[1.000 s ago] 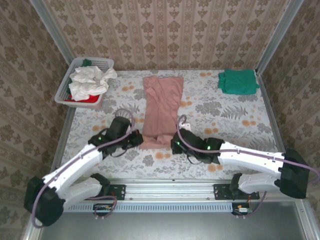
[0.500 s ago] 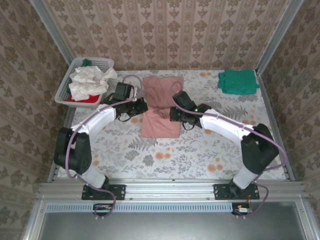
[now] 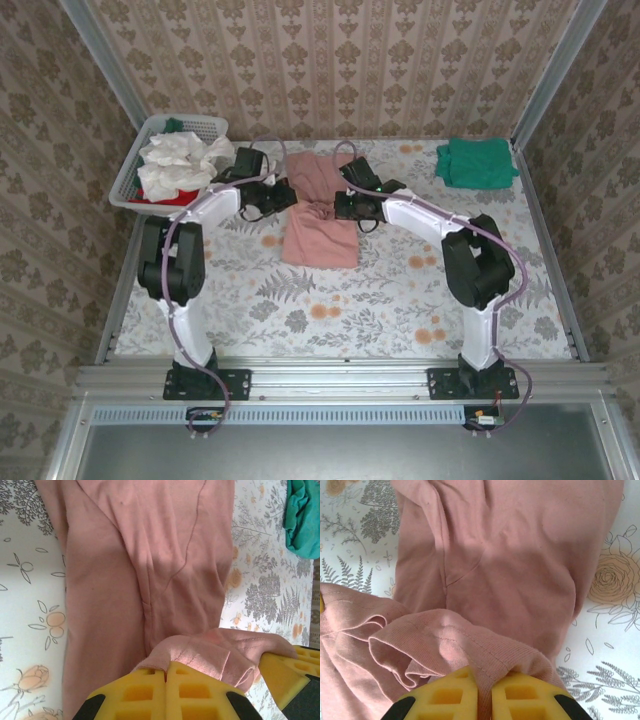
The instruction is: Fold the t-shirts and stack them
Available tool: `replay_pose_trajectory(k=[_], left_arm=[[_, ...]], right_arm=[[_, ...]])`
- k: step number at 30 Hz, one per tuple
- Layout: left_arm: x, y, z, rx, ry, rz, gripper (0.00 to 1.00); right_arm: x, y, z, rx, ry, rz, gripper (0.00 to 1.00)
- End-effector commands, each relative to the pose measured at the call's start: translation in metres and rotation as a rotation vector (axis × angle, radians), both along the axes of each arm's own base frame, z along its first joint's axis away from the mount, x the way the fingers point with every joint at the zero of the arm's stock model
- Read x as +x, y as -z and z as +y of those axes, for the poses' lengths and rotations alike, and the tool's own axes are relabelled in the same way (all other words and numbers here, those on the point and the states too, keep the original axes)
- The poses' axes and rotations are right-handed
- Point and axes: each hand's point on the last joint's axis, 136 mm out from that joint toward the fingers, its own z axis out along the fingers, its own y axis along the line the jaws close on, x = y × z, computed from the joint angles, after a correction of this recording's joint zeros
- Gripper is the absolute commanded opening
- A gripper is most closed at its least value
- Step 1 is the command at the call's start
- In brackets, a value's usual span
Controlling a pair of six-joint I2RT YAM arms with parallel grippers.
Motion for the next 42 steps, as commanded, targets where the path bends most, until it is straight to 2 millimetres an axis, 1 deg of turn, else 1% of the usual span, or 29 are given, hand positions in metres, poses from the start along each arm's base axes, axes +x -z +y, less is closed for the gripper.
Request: replay_pose_trajectory(k=[1,2,4,6,9,12,13,14,15,16,17,18,19,20,21,23,24,25,27,29,30,32,34,36,39,42], left_arm=[[0.014,-0.003,-0.001,-0.029,0.027,-0.016,0.0],[0.017,0.001,-0.002,-0.031,0.029,-0.01,0.0],[0.021,0.007,0.0,-0.03,0.028,0.001,0.05],[0.027,0.012,0.001,-0.031,0.023,0.01,0.04],[0.031,0.02,0.001,-0.038,0.03,0.032,0.04],[0.034,0.023,0.001,-0.035,0.029,0.028,0.03],[0.035,0.023,0.001,-0.03,0.032,0.029,0.1],[0.036,0.024,0.002,-0.026,0.033,0.031,0.23],[0.036,0.025,0.002,-0.024,0.037,0.037,0.25],[0.036,0.025,0.003,-0.026,0.04,0.04,0.27],[0.037,0.024,0.005,-0.027,0.036,0.035,0.32],[0.037,0.022,0.007,-0.024,0.036,0.03,0.36],[0.037,0.018,0.011,-0.016,0.033,0.024,0.54],[0.037,0.014,0.014,-0.004,0.031,0.017,0.65],[0.037,0.009,0.016,0.003,0.035,0.007,0.65],[0.035,-0.004,0.025,0.025,0.031,-0.019,0.65],[0.034,-0.009,0.029,0.041,0.027,-0.035,0.6],[0.031,-0.016,0.032,0.057,0.026,-0.056,0.57],[0.018,-0.025,0.031,0.08,0.04,-0.095,0.53],[-0.007,-0.024,0.014,0.117,0.111,-0.128,0.53],[-0.019,-0.019,0.008,0.129,0.134,-0.121,0.52],[-0.05,-0.005,-0.008,0.118,0.181,-0.101,0.44],[-0.072,0.013,-0.009,0.117,0.155,-0.079,0.42],[-0.091,0.028,-0.011,0.087,0.136,-0.053,0.39],[-0.109,0.046,-0.014,0.088,0.143,-0.022,0.38],[-0.126,0.068,-0.007,0.101,0.128,0.041,0.32]], right_arm=[[0.01,0.0,0.0,-0.014,-0.015,0.008,0.13],[0.012,0.003,0.0,-0.015,-0.011,0.012,0.14],[0.015,0.009,-0.002,-0.022,-0.009,0.022,0.16],[0.018,0.015,-0.005,-0.026,-0.002,0.029,0.16],[0.025,0.018,-0.004,-0.006,-0.011,0.038,0.16],[0.031,0.022,-0.005,-0.005,-0.014,0.039,0.16],[0.033,0.022,-0.005,0.004,-0.016,0.043,0.17],[0.034,0.024,-0.005,0.005,-0.016,0.056,0.19],[0.035,0.026,-0.007,-0.003,-0.008,0.069,0.21],[0.035,0.026,-0.008,-0.008,-0.01,0.08,0.24],[0.035,0.023,-0.008,-0.015,-0.021,0.083,0.3],[0.036,0.02,-0.012,-0.036,-0.015,0.081,0.36],[0.034,0.017,-0.019,-0.07,-0.006,0.085,0.41],[0.034,0.01,-0.024,-0.093,-0.006,0.074,0.47],[0.034,0.003,-0.029,-0.114,0.0,0.06,0.51],[0.033,-0.018,-0.042,-0.157,0.028,0.012,0.54],[0.03,-0.026,-0.043,-0.154,0.024,-0.007,0.54],[0.026,-0.034,-0.04,-0.138,0.007,-0.03,0.54],[0.016,-0.037,-0.024,-0.087,-0.04,-0.07,0.54],[0.001,-0.023,-0.003,-0.035,-0.1,-0.047,0.52],[-0.005,-0.014,0.004,-0.025,-0.116,-0.024,0.5],[-0.022,0.009,0.01,-0.024,-0.124,0.022,0.48],[-0.034,0.026,0.006,0.01,-0.077,0.059,0.43],[-0.044,0.033,0.008,0.07,-0.055,0.055,0.39],[-0.06,0.044,0.01,0.056,-0.07,0.056,0.38],[-0.074,0.057,0.005,-0.003,-0.079,0.077,0.38]])
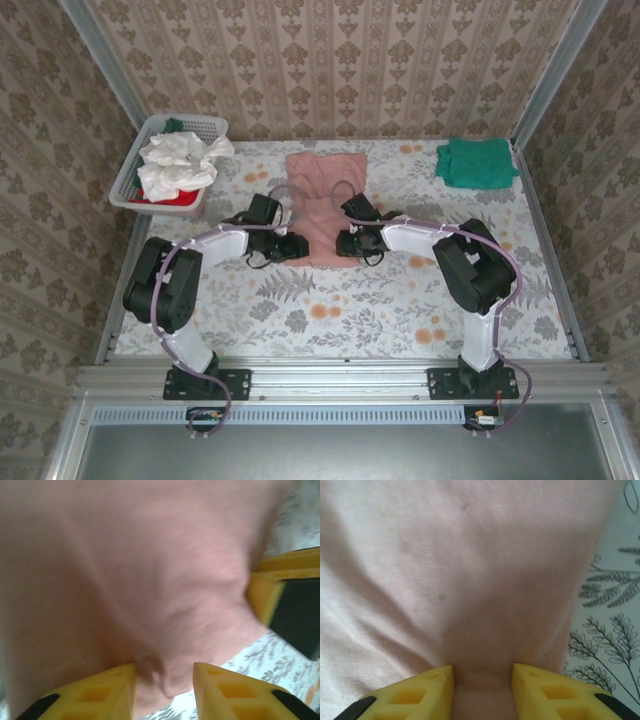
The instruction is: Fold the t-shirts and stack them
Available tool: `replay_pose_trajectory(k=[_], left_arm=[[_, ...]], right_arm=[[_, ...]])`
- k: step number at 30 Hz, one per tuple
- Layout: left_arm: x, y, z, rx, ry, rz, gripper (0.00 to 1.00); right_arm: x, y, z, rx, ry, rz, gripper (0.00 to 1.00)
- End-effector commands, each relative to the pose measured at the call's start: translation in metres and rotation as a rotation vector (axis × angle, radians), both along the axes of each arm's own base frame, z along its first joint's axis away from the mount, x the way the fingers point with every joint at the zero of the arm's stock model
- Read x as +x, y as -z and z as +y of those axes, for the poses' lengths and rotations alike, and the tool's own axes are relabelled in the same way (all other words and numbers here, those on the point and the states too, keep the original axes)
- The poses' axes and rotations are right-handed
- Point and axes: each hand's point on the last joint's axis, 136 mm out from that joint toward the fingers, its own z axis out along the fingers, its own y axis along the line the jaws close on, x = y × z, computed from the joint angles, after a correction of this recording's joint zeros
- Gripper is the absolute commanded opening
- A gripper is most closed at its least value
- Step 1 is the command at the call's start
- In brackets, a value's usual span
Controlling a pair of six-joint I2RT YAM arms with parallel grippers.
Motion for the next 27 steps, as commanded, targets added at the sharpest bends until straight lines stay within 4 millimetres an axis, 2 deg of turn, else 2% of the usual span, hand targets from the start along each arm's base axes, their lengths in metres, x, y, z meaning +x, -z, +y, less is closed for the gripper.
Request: replay_pose_trajectory(k=[1,4,6,8,12,14,16,21,23,27], left_arm=[[0.0,0.006,0.004,-0.024,-0.06,-0.02,0.31],[-0.019,0.019,0.013,-0.041,-0.103,0.007,0.3],[-0.028,0.024,0.016,-0.052,-0.124,0.024,0.29],[-0.04,0.024,0.01,-0.064,-0.1,0.024,0.29],[-0.037,0.013,0.008,-0.064,-0.087,0.0,0.33],[-0.033,0.002,0.005,-0.075,-0.074,-0.015,0.34],[-0.028,-0.01,0.002,-0.088,-0.067,-0.036,0.38],[-0.013,-0.035,0.004,-0.066,-0.057,-0.099,0.4],[-0.01,-0.037,0.006,-0.054,-0.056,-0.099,0.4],[-0.001,-0.042,0.032,-0.075,-0.133,-0.108,0.41]], right_arm=[[-0.002,-0.019,0.005,0.032,0.014,-0.068,0.39],[-0.013,-0.009,-0.005,0.029,0.026,-0.075,0.4],[-0.017,-0.011,-0.006,0.042,0.021,-0.086,0.42],[-0.02,-0.024,-0.003,0.041,0.003,-0.129,0.46],[-0.025,-0.059,0.009,-0.003,-0.041,-0.247,0.47],[-0.029,-0.067,0.019,-0.004,-0.062,-0.29,0.47],[-0.034,-0.059,0.028,0.006,-0.086,-0.271,0.47],[-0.046,-0.009,0.027,-0.046,-0.097,-0.136,0.41],[-0.054,0.003,0.019,-0.073,-0.084,-0.094,0.4],[-0.073,0.015,-0.009,-0.158,-0.051,-0.031,0.39]])
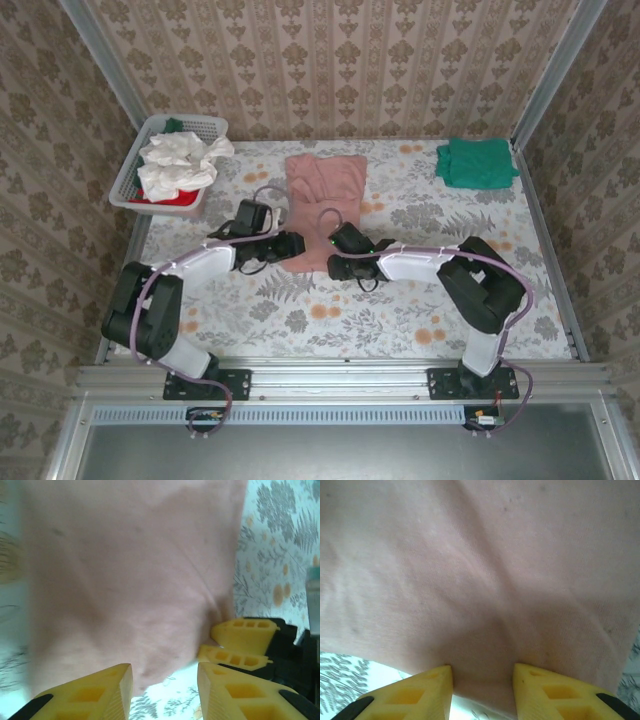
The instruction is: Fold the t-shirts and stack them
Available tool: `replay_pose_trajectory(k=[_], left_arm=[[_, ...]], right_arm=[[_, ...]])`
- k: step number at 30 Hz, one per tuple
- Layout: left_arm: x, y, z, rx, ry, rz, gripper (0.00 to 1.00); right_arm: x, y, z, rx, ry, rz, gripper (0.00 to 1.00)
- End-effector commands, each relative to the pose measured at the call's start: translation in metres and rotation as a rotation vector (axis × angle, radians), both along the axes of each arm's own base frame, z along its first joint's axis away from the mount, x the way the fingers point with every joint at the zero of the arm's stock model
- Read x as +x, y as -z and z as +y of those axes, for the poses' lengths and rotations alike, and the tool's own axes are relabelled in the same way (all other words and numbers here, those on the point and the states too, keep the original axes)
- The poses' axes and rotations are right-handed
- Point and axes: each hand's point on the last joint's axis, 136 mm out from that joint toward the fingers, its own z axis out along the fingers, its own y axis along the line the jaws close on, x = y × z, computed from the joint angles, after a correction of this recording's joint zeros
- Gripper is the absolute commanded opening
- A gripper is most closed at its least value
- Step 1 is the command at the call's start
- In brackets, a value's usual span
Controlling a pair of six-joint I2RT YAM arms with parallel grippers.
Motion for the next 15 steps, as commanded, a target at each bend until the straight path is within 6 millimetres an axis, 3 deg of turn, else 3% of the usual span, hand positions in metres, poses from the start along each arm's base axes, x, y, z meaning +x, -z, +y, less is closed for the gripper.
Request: replay_pose_trajectory(k=[1,5,10,12,15], left_arm=[[-0.002,-0.004,0.024,0.015,-0.031,-0.004,0.45],[-0.006,-0.011,0.034,0.106,0.013,-0.087,0.53],[-0.014,-0.017,0.027,0.111,0.076,-0.139,0.59],[-0.009,-0.021,0.026,0.111,0.073,-0.155,0.6],[0.019,-0.032,0.025,0.118,0.058,-0.187,0.61]], right_arm=[[-0.024,0.012,-0.034,-0.1,0.049,0.08,0.39],[-0.035,0.006,-0.04,-0.094,0.016,0.074,0.4],[-0.034,-0.013,-0.038,-0.078,-0.021,0.032,0.41],[-0.03,-0.026,-0.039,-0.079,-0.009,0.008,0.42],[-0.028,-0.05,-0.025,-0.022,-0.006,-0.057,0.42]])
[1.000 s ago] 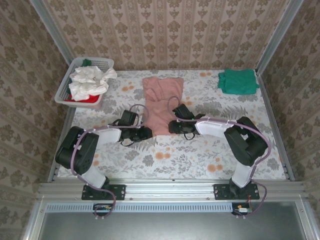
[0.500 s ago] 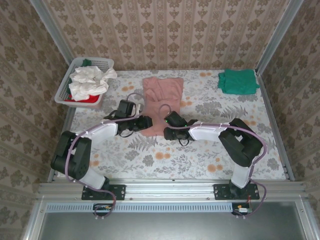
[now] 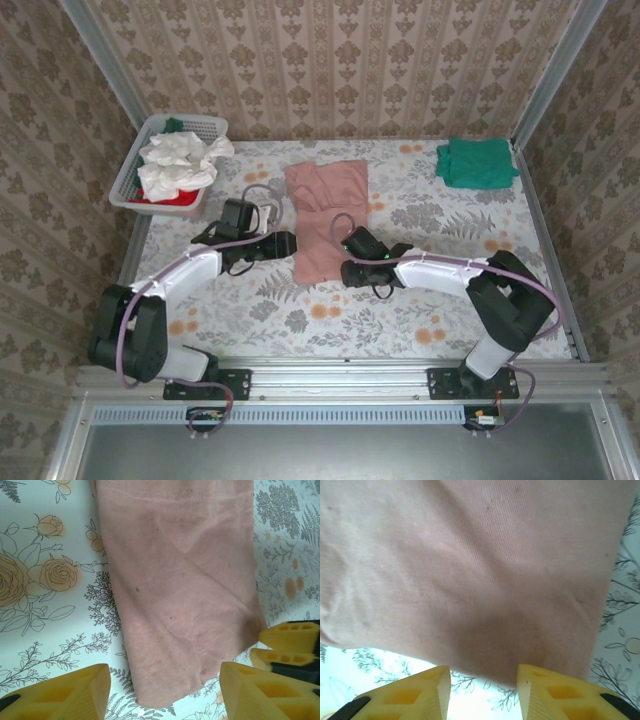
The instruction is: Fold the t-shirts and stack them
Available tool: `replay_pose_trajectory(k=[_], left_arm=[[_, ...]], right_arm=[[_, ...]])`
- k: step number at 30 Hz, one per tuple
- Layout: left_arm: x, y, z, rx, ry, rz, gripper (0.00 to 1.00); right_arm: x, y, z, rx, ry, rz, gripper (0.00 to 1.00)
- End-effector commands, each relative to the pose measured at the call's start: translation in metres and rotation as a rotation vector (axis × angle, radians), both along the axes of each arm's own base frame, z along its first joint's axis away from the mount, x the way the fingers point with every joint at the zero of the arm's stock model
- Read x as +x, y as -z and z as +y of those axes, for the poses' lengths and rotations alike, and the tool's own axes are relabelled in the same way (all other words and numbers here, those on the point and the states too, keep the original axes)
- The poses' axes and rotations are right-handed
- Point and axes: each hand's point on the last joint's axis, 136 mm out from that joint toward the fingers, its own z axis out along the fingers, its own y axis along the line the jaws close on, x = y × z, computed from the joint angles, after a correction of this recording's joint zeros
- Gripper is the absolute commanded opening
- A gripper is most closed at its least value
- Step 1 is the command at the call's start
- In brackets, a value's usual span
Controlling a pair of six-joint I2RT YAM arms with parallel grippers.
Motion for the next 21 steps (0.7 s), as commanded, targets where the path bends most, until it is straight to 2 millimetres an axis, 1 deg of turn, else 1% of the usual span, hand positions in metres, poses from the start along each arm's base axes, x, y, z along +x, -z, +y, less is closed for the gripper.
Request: replay_pose_trajectory(k=[1,3,4,5,7,8,9,11,14,16,17,18,19,21], left_arm=[[0.037,-0.014,-0.001,0.034,0.01,-0.061,0.62],[0.068,-0.018,-0.01,0.053,0.01,-0.057,0.58],[0.084,-0.018,-0.019,0.045,0.027,-0.05,0.56],[0.102,-0.023,-0.03,0.021,0.047,-0.06,0.55],[0.125,-0.019,-0.043,0.004,0.065,-0.036,0.53],[0.133,-0.017,-0.049,0.001,0.075,-0.032,0.53],[0.137,-0.013,-0.053,0.006,0.08,-0.027,0.53],[0.143,-0.008,-0.059,0.003,0.094,-0.03,0.54],[0.15,0.004,-0.06,0.001,0.085,-0.018,0.55],[0.152,0.01,-0.057,0.012,0.08,0.015,0.55],[0.15,0.008,-0.058,0.008,0.083,0.018,0.55],[0.146,0.009,-0.058,0.001,0.085,0.017,0.55],[0.142,0.005,-0.057,-0.011,0.08,0.007,0.55],[0.131,-0.004,-0.053,-0.026,0.074,-0.017,0.55]], right_arm=[[0.001,-0.034,0.015,0.051,-0.003,-0.087,0.43],[-0.001,-0.037,0.031,0.106,-0.007,-0.111,0.43],[-0.002,-0.034,0.039,0.131,-0.009,-0.111,0.43],[-0.002,-0.029,0.042,0.144,0.003,-0.102,0.42],[-0.001,-0.021,0.044,0.146,0.021,-0.092,0.42],[0.0,-0.016,0.044,0.143,0.028,-0.092,0.42],[0.0,-0.011,0.041,0.127,0.034,-0.088,0.42],[0.0,-0.001,0.028,0.058,0.056,-0.083,0.44],[0.0,0.017,0.01,0.027,0.082,-0.032,0.44],[0.0,0.023,-0.007,0.006,0.11,-0.007,0.43],[-0.001,0.023,-0.012,0.0,0.11,-0.005,0.44],[-0.003,0.023,-0.015,-0.002,0.107,-0.004,0.44],[-0.005,0.022,-0.015,0.002,0.095,-0.004,0.44],[-0.009,0.022,-0.007,0.034,0.055,0.008,0.44]])
